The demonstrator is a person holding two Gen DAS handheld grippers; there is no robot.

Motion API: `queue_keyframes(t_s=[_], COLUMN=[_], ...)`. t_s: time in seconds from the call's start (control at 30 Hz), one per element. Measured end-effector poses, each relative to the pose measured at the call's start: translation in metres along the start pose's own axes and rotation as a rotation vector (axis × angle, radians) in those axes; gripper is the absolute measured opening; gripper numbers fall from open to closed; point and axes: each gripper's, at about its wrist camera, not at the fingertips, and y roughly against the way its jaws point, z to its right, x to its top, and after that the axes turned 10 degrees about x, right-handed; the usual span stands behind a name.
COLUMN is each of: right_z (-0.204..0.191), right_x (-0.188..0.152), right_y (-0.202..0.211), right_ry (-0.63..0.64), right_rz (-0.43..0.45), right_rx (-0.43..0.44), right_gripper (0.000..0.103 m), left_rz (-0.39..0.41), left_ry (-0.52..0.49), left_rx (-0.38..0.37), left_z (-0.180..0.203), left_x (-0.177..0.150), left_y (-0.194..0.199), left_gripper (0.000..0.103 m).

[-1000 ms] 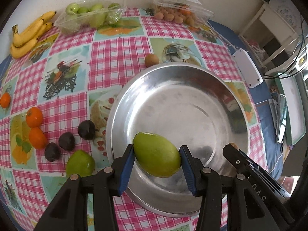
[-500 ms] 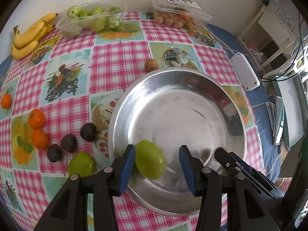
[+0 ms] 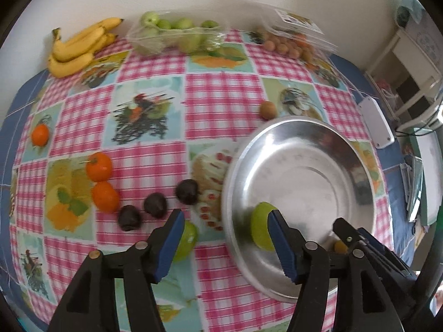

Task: Organize fruits
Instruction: 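Carry the kiwi and mango over the steel bowl and open both tools, then withdraw both tools from the bowl back toward the remaining fruits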

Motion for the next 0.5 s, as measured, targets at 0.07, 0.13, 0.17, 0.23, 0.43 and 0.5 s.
queue_keyframes(t_s=[0.07, 0.13, 0.17, 0.23, 0.43, 0.5], right_z=[-0.001, -0.002, -0.002, -0.003, -0.006, -0.008], right_x=[0.0, 0.0, 0.0, -0.001, 0.0, 0.0], right_y=[0.0, 0.0, -0.001, -0.001, 0.002, 0.003], right_ry=[0.005, 0.011, 0.013, 0.018, 0.041, 0.055], right_rz=[-0.002, -0.004, -0.006, -0.008, -0.005, -0.001], right_rx=[-0.002, -0.004, -0.005, -0.006, -0.002, -0.002], right_gripper=[0.056, 0.057, 0.057, 0.057, 0.071, 0.075], left_rz=[-0.001, -0.004, -0.005, -0.008, -0.006, -0.009], left_ry=[0.011, 0.024, 0.028, 0.038, 0.068, 0.078], left_rx=[0.005, 0.009, 0.011, 0.019, 0.05, 0.056], left_z=[-0.006, -0.014, -0.016, -0.023, -0.04, -0.045], left_x=[-0.001, -0.002, -0.002, -0.004, -0.008, -0.009], left_y=[-0.001, -0.002, -0.003, -0.004, -0.008, -0.01], left_gripper=[0.066, 0.066, 0.066, 0.066, 0.077, 0.08])
